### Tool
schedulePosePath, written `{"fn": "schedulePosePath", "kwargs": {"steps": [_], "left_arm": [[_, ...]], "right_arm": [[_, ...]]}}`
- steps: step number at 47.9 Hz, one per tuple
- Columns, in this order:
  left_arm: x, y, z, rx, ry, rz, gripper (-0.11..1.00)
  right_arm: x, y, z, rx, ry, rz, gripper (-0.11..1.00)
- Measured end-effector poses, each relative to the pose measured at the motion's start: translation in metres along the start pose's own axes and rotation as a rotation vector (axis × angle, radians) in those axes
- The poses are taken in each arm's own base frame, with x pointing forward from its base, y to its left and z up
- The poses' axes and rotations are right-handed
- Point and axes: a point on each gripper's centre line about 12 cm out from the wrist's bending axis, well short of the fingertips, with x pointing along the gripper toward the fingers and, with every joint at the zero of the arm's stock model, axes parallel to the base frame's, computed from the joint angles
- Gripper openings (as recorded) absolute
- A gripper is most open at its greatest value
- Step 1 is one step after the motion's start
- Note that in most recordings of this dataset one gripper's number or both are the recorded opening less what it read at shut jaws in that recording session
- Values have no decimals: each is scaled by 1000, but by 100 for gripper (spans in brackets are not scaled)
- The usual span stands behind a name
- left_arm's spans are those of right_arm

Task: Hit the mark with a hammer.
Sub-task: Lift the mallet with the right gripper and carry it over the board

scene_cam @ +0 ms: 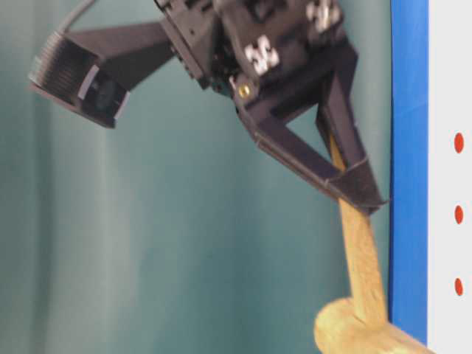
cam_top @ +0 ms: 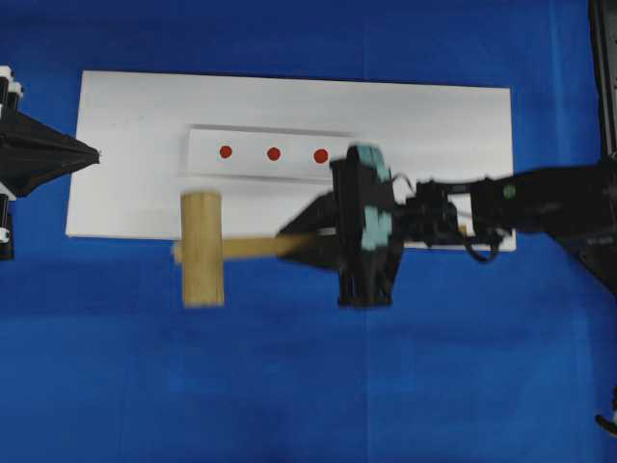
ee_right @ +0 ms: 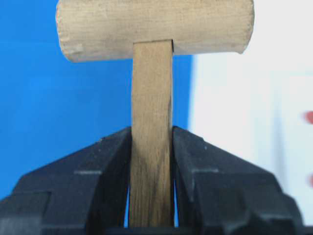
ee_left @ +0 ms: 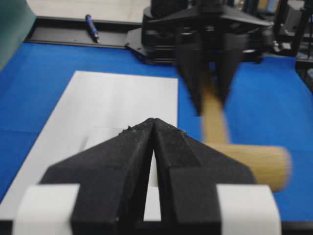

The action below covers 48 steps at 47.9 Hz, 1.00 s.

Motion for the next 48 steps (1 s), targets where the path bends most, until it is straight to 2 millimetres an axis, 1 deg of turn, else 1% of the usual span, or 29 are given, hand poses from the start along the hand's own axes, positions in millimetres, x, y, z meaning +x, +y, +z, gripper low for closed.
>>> {"fn": "schedulePosePath", "kwargs": {"steps": [8, 15, 21, 28, 34, 39, 48], "left_arm": [[0, 0, 0, -8, 0, 0, 2], [0, 0, 0, -11, 0, 0, 2], [0, 0, 0, -11, 0, 0, 2], [0, 0, 0, -15, -2, 0, 2], [0, 0, 0, -47, -2, 1, 2], [0, 1, 0, -80, -2, 4, 2], [0, 3, 0, -128, -3, 14, 2]], "right_arm": [[-2, -33, 9, -35, -21, -67, 10], [-5, -49, 15, -69, -38, -96, 10], [-6, -53, 19, -85, -55, -104, 10], [-7, -53, 22, -124, -78, -99, 10], [-8, -51, 25, -230, -89, -90, 10], [-10, -51, 30, -351, -117, -91, 10], [-14, -60, 41, -567, -178, -133, 10]]}}
